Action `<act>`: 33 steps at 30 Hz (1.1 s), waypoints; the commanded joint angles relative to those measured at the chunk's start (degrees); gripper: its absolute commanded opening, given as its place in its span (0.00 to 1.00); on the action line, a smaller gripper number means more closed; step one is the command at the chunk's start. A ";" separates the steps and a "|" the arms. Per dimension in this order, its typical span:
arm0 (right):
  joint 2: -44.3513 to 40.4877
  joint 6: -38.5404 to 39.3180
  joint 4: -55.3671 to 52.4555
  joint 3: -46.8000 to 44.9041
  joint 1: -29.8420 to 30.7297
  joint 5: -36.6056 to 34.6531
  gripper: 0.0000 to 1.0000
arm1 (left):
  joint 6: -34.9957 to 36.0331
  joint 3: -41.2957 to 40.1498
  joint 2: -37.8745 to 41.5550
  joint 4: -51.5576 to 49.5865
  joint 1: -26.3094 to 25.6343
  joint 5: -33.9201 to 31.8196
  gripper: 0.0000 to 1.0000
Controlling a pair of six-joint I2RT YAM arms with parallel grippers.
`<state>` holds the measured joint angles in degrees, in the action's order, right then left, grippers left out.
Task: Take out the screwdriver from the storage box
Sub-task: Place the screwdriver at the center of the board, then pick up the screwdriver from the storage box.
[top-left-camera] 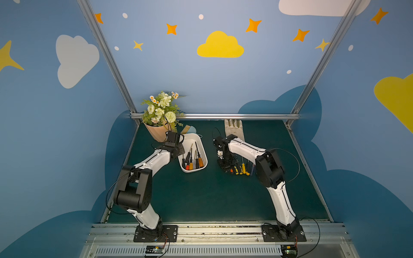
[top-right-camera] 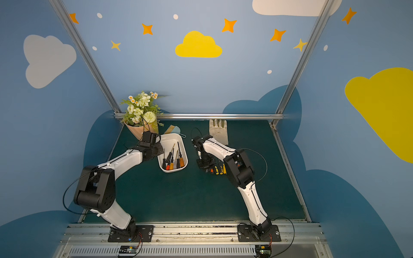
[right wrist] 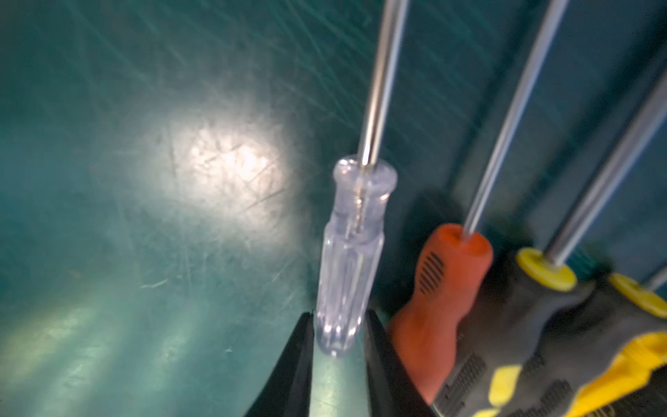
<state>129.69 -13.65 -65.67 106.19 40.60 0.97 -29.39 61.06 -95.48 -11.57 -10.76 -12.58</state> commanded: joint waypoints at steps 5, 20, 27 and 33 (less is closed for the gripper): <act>-9.76 -1.15 0.12 2.03 1.19 -4.55 0.32 | -0.33 1.21 1.55 2.25 -1.00 2.06 0.02; -17.77 -0.87 11.05 2.65 4.63 5.45 0.32 | 2.32 1.34 2.76 3.31 -7.05 3.64 0.02; -11.88 -4.79 11.95 2.78 5.92 6.19 0.31 | 1.48 1.35 2.07 3.14 -9.36 4.36 0.02; -6.31 -7.99 11.87 3.38 5.90 7.33 0.31 | 0.74 1.70 1.88 2.26 -10.77 4.09 0.02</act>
<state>121.71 -18.94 -53.82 108.25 46.59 7.55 -27.22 61.06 -95.35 -11.03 -21.06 -9.89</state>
